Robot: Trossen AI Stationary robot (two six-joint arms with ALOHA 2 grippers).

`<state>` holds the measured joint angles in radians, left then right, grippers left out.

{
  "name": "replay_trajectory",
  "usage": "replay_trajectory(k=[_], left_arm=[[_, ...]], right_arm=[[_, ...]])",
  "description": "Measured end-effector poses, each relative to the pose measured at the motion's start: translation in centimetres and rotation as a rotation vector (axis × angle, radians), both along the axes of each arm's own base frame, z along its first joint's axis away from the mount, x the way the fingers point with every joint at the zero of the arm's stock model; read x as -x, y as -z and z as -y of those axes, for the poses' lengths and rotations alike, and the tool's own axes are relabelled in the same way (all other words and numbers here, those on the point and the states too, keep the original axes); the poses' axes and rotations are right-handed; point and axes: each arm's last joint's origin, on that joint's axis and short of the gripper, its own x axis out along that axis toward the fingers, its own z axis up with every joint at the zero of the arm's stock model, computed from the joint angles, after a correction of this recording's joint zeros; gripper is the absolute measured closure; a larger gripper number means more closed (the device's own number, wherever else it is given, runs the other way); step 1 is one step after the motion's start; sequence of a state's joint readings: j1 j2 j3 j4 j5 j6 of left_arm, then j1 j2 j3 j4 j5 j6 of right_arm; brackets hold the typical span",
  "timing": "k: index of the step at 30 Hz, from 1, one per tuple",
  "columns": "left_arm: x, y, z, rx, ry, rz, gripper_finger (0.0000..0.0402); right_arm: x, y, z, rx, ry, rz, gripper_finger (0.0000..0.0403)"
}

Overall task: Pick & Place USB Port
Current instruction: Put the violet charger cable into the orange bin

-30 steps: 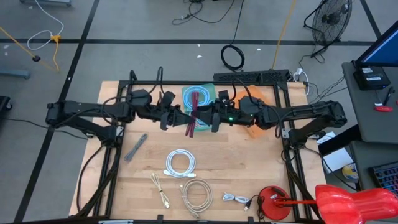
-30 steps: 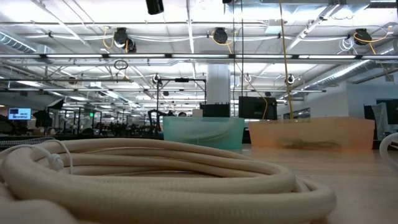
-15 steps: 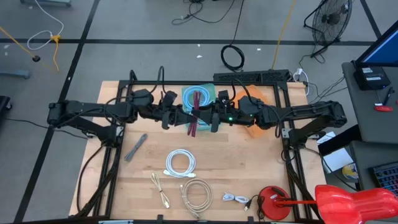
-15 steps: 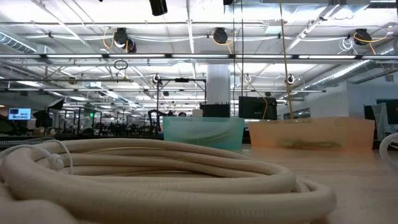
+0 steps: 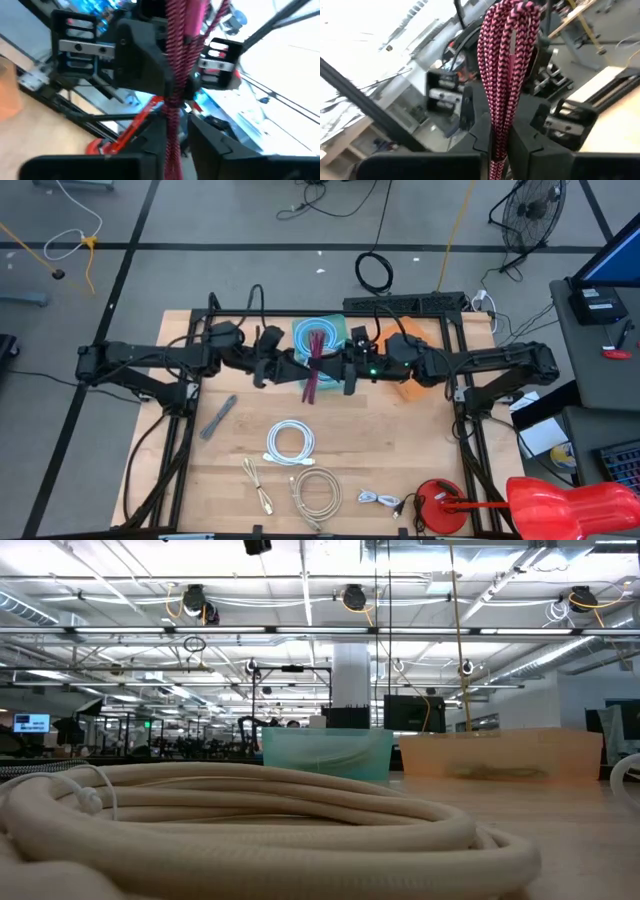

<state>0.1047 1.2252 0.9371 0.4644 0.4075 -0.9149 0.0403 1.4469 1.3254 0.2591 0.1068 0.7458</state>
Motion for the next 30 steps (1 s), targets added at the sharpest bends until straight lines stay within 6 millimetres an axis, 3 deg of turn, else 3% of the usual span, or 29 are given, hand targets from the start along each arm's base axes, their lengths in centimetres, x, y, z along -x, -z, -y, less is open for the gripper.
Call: replay_trajectory(k=[4,9,14,18,25,30], left_arm=[[1.8,-1.7,0.4,-0.02,0.079,0.058,0.0295],[3.7,-2.2,0.9,-0.057,0.07,0.026,0.0291],[5.4,-2.7,1.2,-0.106,0.015,0.0,0.0299],[5.6,-2.2,1.3,-0.118,-0.01,-0.052,0.03],[5.3,-1.8,1.2,-0.118,-0.016,-0.083,0.03],[5.3,-1.6,1.4,-0.119,-0.016,-0.104,0.03]], right_arm=[[1.8,0.3,1.0,0.012,0.051,-0.163,0.0382],[6.3,0.5,3.0,0.052,0.231,-0.45,0.0382],[10.9,2.5,5.3,-0.001,0.438,-0.818,0.0382],[13.2,4.0,6.9,-0.053,0.527,-1.071,0.0382],[13.3,6.7,9.4,0.049,0.498,-1.308,0.0382],[13.0,10.4,10.4,0.131,0.399,-1.51,0.0382]])
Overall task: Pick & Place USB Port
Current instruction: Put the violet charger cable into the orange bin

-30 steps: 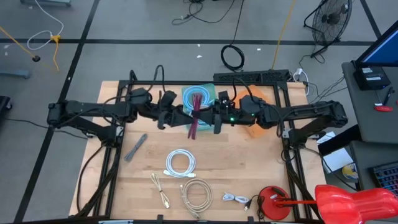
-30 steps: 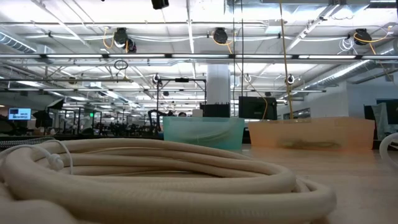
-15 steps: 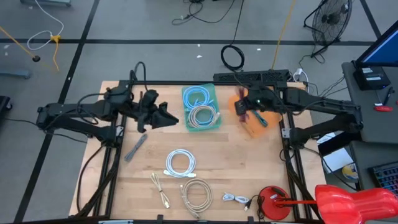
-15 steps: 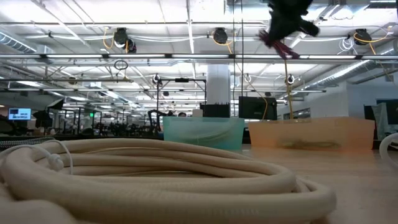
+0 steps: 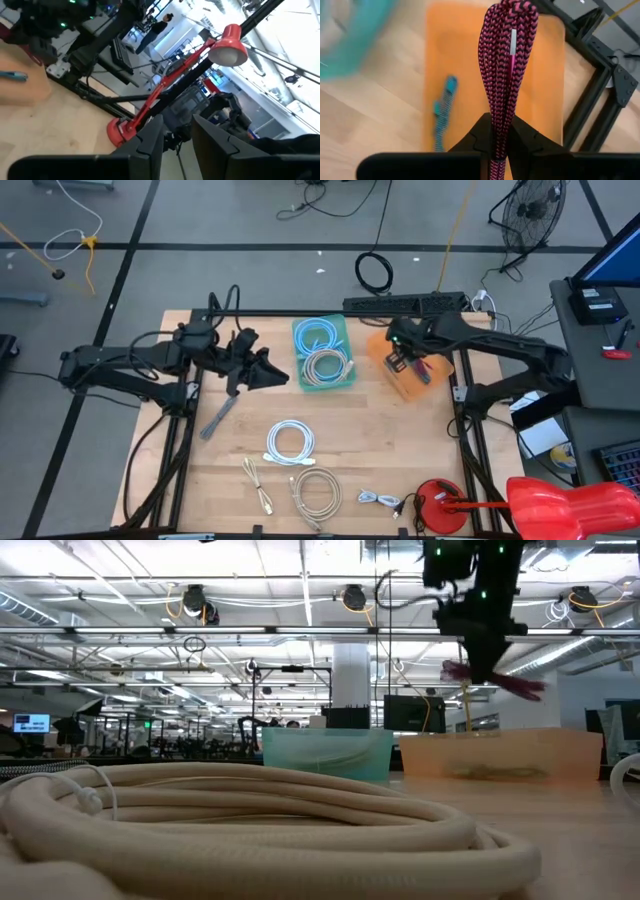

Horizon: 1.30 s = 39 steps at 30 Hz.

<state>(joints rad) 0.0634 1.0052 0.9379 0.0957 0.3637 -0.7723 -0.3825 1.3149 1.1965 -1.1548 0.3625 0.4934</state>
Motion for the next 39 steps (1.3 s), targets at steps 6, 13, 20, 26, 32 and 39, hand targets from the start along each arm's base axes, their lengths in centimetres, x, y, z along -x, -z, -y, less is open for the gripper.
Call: replay_trajectory(k=[6,13,20,26,32,39], left_arm=[[0.0,0.1,0.7,0.005,0.023,-0.012,0.03],[0.0,0.2,1.5,0.005,0.015,-0.022,0.03],[-0.1,0.3,1.5,0.005,-0.002,-0.028,0.03],[-0.1,0.3,1.4,0.009,-0.004,-0.03,0.03],[-0.1,0.5,1.4,0.021,-0.028,-0.058,0.03],[-0.1,0.5,1.4,0.034,-0.029,-0.061,0.03]], right_arm=[[1.6,4.6,0.6,-0.05,0.02,-0.191,0.0382],[4.2,7.6,1.3,-0.099,0.071,-0.286,0.0382],[4.0,8.6,1.8,-0.079,-0.071,-0.283,0.0382],[3.2,8.5,2.2,-0.032,-0.135,-0.238,0.0382],[2.9,8.4,2.8,-0.001,-0.124,-0.194,0.0382],[3.7,8.4,3.8,-0.006,-0.085,-0.205,0.0382]])
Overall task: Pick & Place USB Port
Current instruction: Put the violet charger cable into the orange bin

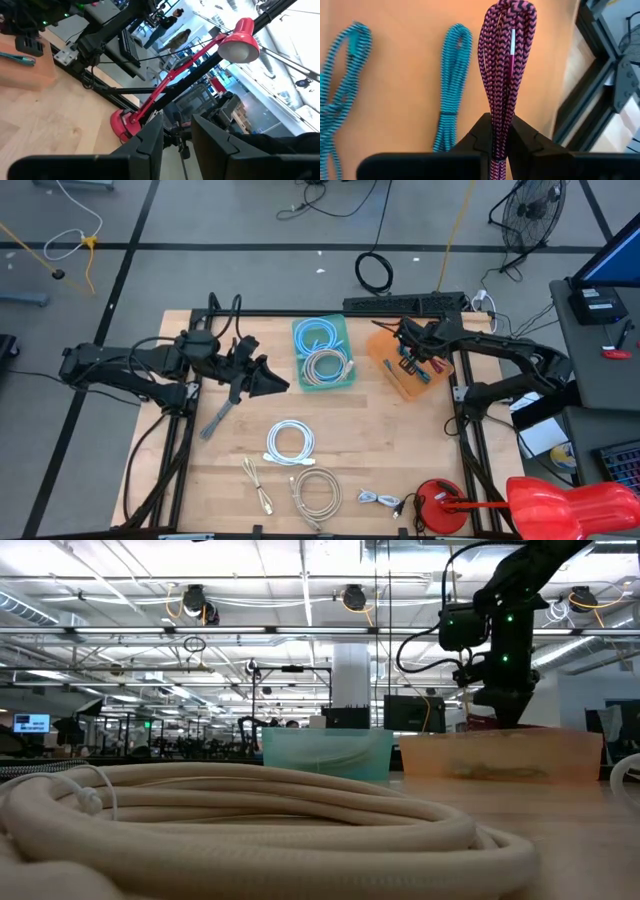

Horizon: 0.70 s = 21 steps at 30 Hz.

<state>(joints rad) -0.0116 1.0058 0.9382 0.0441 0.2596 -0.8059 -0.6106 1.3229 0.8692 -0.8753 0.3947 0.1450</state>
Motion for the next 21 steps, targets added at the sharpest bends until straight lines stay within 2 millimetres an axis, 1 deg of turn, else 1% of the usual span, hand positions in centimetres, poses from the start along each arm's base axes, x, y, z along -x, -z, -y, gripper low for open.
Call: replay_trajectory(k=[8,15,21], left_arm=[[0.0,0.0,0.0,0.005,0.0,-0.001,0.03],[0.0,0.0,0.0,0.003,0.0,0.001,0.03],[0.0,0.0,0.0,-0.001,0.001,0.002,0.03]], right_arm=[[0.5,0.1,0.5,-0.009,0.008,-0.015,0.0382],[1.8,2.0,-0.2,-0.061,0.044,-0.073,0.0367],[1.7,1.9,-0.1,-0.048,0.05,-0.066,0.0359]])
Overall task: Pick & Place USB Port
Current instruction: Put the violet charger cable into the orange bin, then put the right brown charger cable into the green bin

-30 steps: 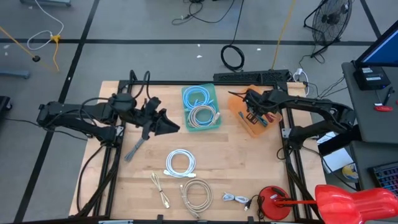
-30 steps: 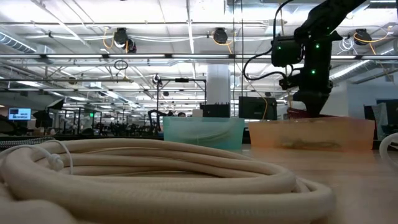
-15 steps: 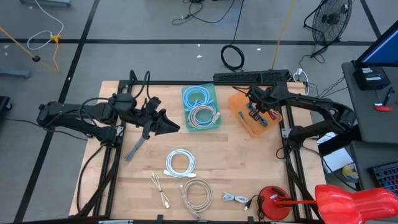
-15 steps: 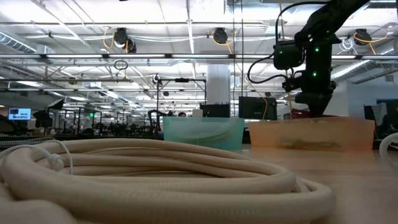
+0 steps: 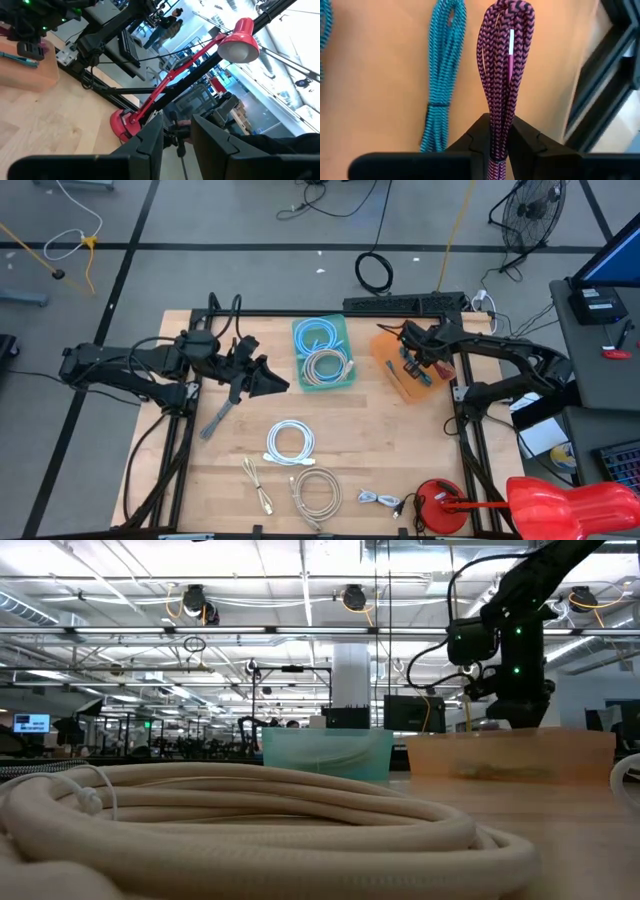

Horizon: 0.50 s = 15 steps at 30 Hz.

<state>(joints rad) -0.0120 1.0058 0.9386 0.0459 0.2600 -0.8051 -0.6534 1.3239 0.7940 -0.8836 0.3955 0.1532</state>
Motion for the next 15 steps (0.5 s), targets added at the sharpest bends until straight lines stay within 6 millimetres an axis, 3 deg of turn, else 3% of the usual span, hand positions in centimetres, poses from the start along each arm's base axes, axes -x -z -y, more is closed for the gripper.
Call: replay_trajectory(k=[15], left_arm=[[0.01,-0.01,0.36,-0.008,0.0,0.004,0.03]], right_arm=[[0.05,-0.33,0.03,0.018,0.039,-0.009,0.0258]])
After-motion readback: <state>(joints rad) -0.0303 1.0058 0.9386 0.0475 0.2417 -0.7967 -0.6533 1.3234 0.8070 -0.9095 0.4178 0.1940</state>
